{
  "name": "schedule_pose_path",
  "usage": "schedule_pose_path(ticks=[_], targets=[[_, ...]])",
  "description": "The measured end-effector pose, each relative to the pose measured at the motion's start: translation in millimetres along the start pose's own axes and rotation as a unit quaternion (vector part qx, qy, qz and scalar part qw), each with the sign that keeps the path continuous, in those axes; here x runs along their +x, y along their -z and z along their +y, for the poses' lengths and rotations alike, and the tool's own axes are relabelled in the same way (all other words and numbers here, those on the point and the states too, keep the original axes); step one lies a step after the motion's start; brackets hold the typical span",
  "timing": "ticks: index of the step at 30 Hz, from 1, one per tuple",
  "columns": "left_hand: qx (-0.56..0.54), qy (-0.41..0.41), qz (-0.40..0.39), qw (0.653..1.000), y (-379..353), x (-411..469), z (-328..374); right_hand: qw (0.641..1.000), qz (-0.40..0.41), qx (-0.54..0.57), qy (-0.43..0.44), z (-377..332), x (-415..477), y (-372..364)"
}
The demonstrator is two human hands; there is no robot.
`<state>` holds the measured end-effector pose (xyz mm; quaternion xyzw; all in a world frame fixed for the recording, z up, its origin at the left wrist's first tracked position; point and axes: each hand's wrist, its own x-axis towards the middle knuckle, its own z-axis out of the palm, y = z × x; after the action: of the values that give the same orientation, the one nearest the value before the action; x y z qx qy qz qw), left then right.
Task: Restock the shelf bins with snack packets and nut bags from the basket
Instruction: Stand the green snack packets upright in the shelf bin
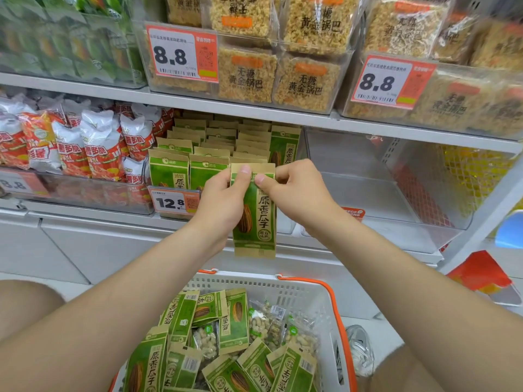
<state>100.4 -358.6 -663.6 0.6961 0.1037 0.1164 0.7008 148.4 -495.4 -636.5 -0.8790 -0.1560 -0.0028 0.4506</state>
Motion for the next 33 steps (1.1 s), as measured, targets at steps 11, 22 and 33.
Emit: schedule_pose_path(ticks=[11, 22, 33], targets=[[0.268, -0.113, 0.006, 0.957, -2, 11, -7, 0.91, 0.295, -0.105, 0.273, -8, 12, 43], [0.485, -0.068, -0.06, 0.87, -1, 3, -18, 0.912, 0.241, -0.186, 0.276, 31, 48, 32], [0.493, -0.104, -0.03, 0.863, -1, 8, -23, 0.872, 0.074, -0.478, 0.068, 39, 81, 17]])
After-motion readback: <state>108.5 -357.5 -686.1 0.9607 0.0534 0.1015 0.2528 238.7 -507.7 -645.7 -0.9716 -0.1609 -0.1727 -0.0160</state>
